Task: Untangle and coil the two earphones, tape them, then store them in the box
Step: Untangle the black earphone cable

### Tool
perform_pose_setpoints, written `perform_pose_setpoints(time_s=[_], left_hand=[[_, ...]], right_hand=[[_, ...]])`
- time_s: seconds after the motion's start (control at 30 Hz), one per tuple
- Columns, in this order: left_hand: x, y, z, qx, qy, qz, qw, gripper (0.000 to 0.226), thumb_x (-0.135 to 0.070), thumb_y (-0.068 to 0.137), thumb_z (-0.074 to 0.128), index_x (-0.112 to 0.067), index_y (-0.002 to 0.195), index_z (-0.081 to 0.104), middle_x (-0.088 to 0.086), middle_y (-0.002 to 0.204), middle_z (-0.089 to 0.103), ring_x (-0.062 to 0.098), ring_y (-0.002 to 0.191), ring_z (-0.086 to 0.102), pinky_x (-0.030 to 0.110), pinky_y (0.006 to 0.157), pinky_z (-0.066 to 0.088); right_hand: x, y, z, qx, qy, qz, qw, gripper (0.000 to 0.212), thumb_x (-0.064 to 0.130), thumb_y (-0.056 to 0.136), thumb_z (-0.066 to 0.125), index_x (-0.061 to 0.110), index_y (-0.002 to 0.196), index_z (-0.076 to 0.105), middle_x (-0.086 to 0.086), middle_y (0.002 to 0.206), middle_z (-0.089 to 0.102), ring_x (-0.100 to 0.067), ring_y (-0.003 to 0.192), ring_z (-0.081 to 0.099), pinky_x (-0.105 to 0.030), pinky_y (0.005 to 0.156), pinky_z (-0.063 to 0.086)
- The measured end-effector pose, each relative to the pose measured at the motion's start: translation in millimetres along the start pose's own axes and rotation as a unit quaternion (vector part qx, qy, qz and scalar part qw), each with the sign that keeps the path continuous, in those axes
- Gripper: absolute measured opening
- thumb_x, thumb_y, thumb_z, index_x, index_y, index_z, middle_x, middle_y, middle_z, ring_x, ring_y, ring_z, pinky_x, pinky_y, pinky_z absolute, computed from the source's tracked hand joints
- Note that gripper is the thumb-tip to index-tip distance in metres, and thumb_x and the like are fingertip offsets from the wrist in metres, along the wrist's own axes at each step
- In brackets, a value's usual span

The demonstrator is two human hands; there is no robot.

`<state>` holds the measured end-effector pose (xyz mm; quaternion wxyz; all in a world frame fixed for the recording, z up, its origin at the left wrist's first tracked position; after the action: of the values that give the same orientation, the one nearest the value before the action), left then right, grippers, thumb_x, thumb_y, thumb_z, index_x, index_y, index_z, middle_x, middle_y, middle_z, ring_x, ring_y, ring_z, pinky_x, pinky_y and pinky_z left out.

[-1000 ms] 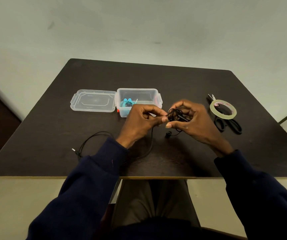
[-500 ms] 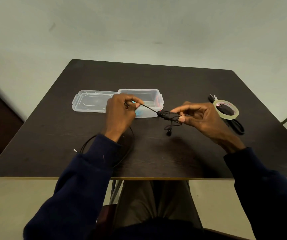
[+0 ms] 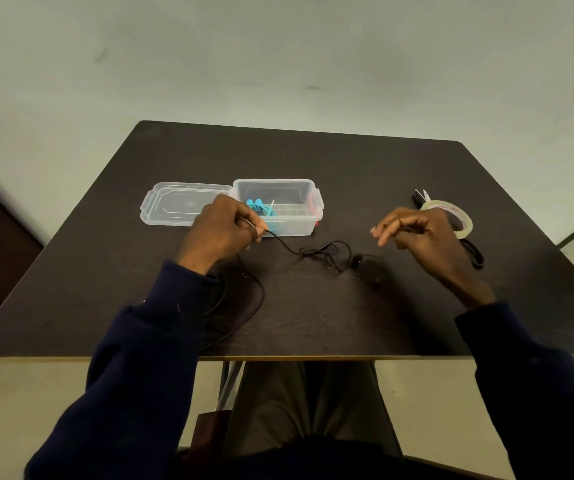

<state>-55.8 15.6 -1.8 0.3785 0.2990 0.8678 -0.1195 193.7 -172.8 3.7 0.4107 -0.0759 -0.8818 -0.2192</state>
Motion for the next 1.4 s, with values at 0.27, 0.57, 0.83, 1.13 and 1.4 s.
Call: perform_pose_setpoints(time_s=[0.27, 0.57, 0.83, 1.13, 1.4], left_hand=[[-17, -8, 2, 0.023, -0.126, 0.065, 0.990, 0.006, -0.006, 0.090, 0.073, -0.010, 0.093, 0.077, 0.003, 0.082, 0.078, 0.004, 0.071, 0.071, 0.015, 0.069, 0.058], [-3, -9, -30, 0.033, -0.061, 0.031, 0.997, 0.013, -0.008, 0.085, 0.078, -0.021, 0.082, 0.078, -0.004, 0.082, 0.077, 0.012, 0.085, 0.073, 0.020, 0.081, 0.057], [12, -11, -47, 0.018, 0.067, -0.024, 0.997, 0.018, -0.006, 0.075, 0.087, -0.022, 0.079, 0.081, -0.006, 0.077, 0.076, 0.009, 0.083, 0.070, 0.035, 0.092, 0.056], [-40, -19, 28, 0.034, -0.020, 0.133, 0.990, 0.037, -0.024, 0.081, 0.083, -0.024, 0.117, 0.075, -0.007, 0.114, 0.074, 0.001, 0.105, 0.065, 0.027, 0.099, 0.051], [-49, -23, 35, -0.080, -0.069, 0.169, 0.980, 0.004, -0.017, 0.083, 0.082, -0.020, 0.086, 0.082, -0.009, 0.087, 0.078, -0.001, 0.085, 0.069, 0.020, 0.089, 0.054]], right_hand=[[33, 20, 73, 0.110, -0.133, -0.040, 0.984, 0.038, 0.020, 0.083, 0.083, 0.017, 0.120, 0.073, 0.005, 0.120, 0.072, 0.000, 0.102, 0.065, -0.017, 0.092, 0.053], [16, 23, 61, 0.115, 0.006, 0.035, 0.993, 0.009, 0.019, 0.091, 0.073, 0.016, 0.096, 0.080, 0.006, 0.080, 0.077, -0.007, 0.074, 0.071, -0.018, 0.075, 0.052], [6, 15, 47, 0.096, 0.136, 0.102, 0.981, 0.016, 0.012, 0.091, 0.072, -0.002, 0.098, 0.076, -0.018, 0.087, 0.076, -0.020, 0.076, 0.071, -0.031, 0.074, 0.061], [20, 16, 53, 0.078, 0.136, 0.099, 0.983, 0.013, 0.010, 0.092, 0.071, 0.001, 0.100, 0.076, -0.016, 0.086, 0.077, -0.021, 0.077, 0.073, -0.032, 0.076, 0.061], [21, 11, 48, 0.095, 0.119, 0.201, 0.968, 0.015, 0.014, 0.093, 0.071, -0.001, 0.091, 0.076, -0.013, 0.083, 0.078, -0.019, 0.069, 0.071, -0.022, 0.052, 0.047]])
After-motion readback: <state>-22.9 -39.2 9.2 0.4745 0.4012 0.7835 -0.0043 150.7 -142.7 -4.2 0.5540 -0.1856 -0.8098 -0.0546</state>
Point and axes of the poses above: each hand's wrist, its own y-axis towards the middle knuckle, its own z-axis out of the palm, x = y × z, the point moved 4 cm from there along y, towards the middle knuckle
